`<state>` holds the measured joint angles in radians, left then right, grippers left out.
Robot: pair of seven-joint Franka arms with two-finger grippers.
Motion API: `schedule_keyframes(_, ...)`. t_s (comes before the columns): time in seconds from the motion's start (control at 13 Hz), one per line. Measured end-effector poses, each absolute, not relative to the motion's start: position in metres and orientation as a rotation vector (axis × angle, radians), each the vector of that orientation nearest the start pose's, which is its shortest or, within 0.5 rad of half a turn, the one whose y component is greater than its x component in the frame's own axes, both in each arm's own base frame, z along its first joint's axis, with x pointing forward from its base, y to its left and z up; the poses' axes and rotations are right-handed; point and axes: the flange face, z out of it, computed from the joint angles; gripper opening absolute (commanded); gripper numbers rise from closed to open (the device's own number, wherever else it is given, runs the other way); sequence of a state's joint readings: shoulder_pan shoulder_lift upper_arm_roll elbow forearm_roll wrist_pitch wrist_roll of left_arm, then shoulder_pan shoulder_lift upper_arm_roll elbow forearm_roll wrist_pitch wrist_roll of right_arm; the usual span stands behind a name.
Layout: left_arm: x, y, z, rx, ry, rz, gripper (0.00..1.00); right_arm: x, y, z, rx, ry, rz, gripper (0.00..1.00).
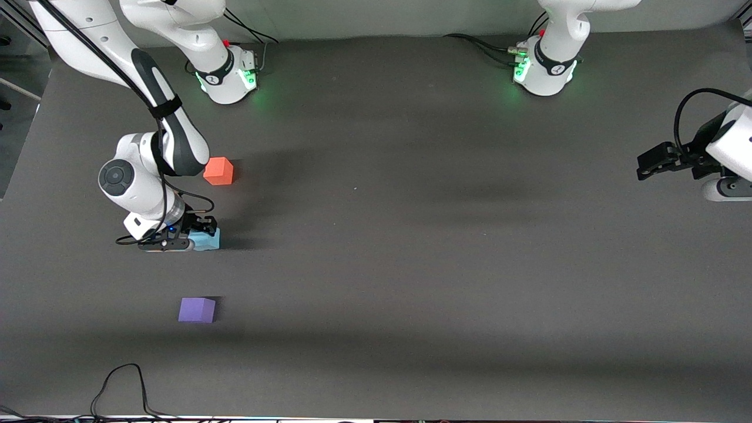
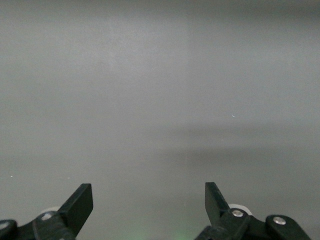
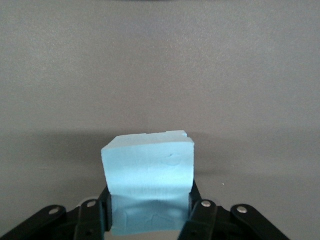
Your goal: Place blue block between orange and purple blocks
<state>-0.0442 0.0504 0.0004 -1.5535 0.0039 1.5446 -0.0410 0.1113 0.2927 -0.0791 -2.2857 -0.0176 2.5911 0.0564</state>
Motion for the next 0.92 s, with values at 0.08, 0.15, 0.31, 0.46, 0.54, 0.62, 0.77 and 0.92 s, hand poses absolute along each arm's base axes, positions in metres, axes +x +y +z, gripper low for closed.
schedule_keyframes(0.08,0.566,-0.025,0.601,-3.137,0.004,0.095,1.0,0.534,0.017,0.223,-3.173,0.009,-0.021,0.44)
schedule_keyframes(0.15,0.566,-0.025,0.601,-3.139,0.004,0.098,1.0,0.533,0.017,0.218,-3.174,0.009,-0.017,0.46)
schedule_keyframes(0.31,0.566,-0.025,0.6,-3.14,0.005,0.101,1.0,0.531,0.016,0.207,-3.175,0.013,0.0,1.0)
schedule_keyframes(0.46,0.566,-0.025,0.599,-3.141,0.005,0.103,1.0,0.531,0.016,0.203,-3.174,0.018,0.002,1.0)
schedule_keyframes(0.54,0.565,-0.026,0.599,-3.143,0.005,0.103,1.0,0.532,0.016,0.204,-3.174,0.019,-0.008,1.0)
schedule_keyframes(0.62,0.565,-0.026,0.599,-3.147,0.005,0.104,1.0,0.535,0.017,0.21,-3.172,0.02,-0.026,1.0)
schedule_keyframes(0.77,0.565,-0.027,0.599,-3.152,0.005,0.105,1.0,0.541,0.017,0.238,-3.166,0.023,-0.069,1.0)
schedule_keyframes(0.92,0.565,-0.027,0.599,-3.153,0.005,0.105,1.0,0.545,0.017,0.296,-3.155,0.031,-0.131,1.0)
